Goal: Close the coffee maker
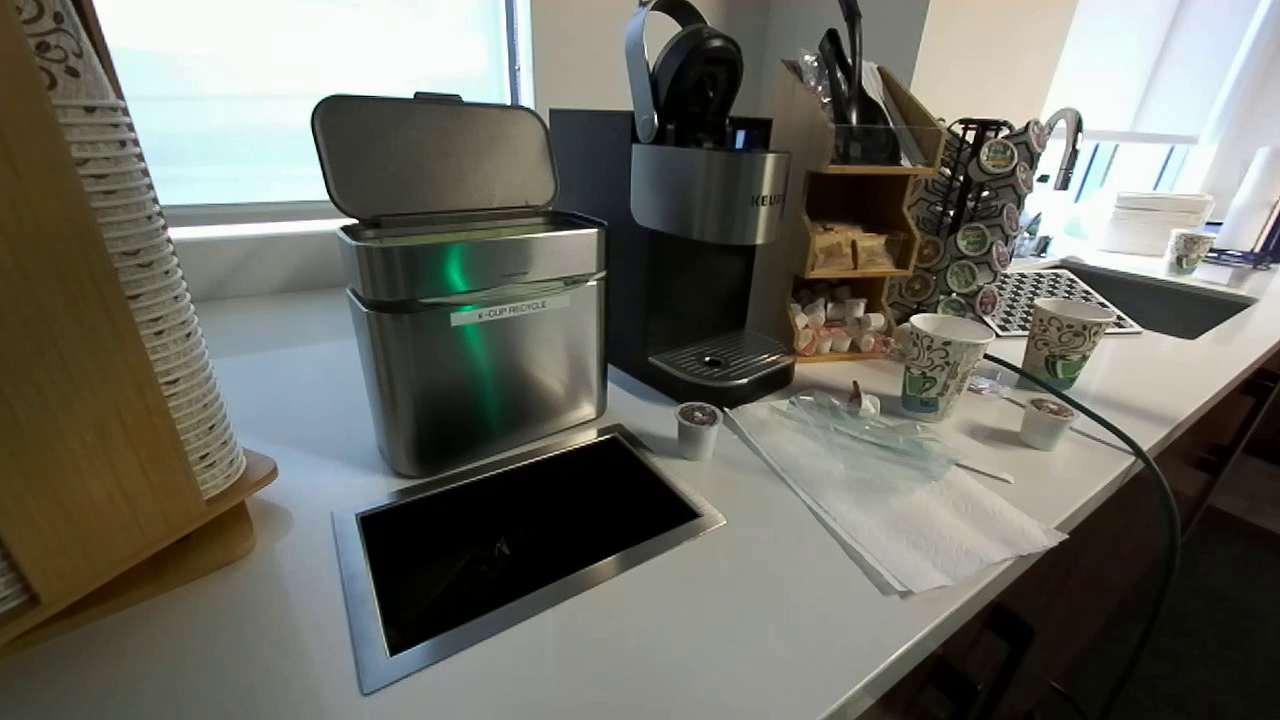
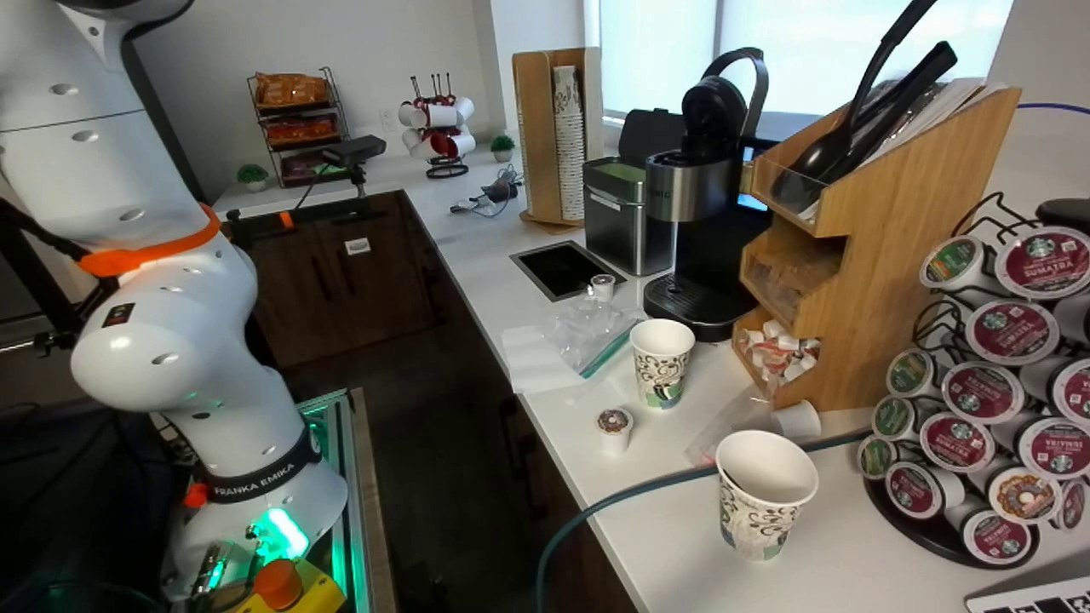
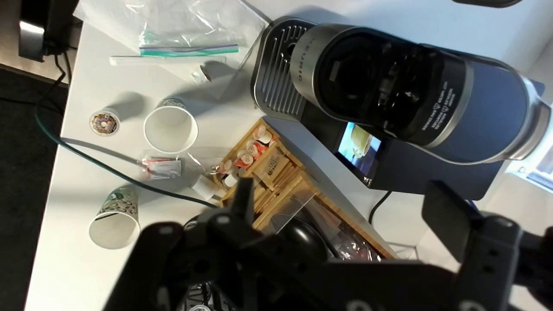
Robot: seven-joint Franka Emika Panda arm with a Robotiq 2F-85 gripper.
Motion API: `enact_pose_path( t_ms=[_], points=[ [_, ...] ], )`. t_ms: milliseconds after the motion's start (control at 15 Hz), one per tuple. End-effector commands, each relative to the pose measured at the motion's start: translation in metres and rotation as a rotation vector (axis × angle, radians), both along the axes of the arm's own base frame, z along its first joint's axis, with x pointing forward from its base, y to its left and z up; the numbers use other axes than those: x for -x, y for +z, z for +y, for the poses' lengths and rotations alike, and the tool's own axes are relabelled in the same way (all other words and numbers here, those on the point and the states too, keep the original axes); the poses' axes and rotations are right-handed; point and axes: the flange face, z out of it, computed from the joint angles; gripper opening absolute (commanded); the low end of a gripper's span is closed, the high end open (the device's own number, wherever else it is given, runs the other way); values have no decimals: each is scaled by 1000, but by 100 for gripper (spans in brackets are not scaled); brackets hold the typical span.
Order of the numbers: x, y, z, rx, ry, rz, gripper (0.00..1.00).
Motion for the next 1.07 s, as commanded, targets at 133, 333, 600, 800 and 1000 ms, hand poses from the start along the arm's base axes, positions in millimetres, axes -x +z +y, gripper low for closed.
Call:
enact_pose_path(
  t_ms=[133,333,600,800,1000],
  points=[
    [-31,3,24,-29,-187,-123,100],
    [-67,2,45,-61,-250,-256,100],
    [-113,-11,55,-48,-241,-307,100],
    [-137,-35,58,-38,-224,-233,100],
    [-136,-41,54,-39,-222,-247,100]
  ],
)
